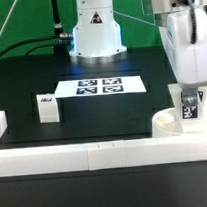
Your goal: Assemble stool
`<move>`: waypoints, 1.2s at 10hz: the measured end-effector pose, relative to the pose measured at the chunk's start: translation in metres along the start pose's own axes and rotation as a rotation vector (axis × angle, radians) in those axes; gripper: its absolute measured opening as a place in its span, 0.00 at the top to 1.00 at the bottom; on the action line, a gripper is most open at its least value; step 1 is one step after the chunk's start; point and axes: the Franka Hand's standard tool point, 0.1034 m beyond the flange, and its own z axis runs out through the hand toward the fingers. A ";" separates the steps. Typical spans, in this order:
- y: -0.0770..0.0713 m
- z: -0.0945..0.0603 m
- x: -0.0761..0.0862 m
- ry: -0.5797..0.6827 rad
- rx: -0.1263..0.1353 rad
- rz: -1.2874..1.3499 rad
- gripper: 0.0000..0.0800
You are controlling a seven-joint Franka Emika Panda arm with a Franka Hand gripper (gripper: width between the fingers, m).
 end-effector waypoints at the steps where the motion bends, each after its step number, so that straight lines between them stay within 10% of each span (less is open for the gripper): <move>1: 0.001 0.000 -0.002 -0.005 -0.004 0.126 0.58; 3: 0.005 0.002 -0.012 -0.025 -0.008 0.312 0.58; 7: 0.009 0.003 -0.032 -0.046 0.093 0.360 0.58; 11: 0.012 0.003 -0.030 -0.030 0.079 0.282 0.58; 12: 0.012 0.003 -0.030 -0.029 0.079 0.264 0.35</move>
Offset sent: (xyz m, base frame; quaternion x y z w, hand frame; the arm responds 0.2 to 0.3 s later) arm 0.0119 0.0068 0.0005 0.0724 -0.0225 0.3808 0.9215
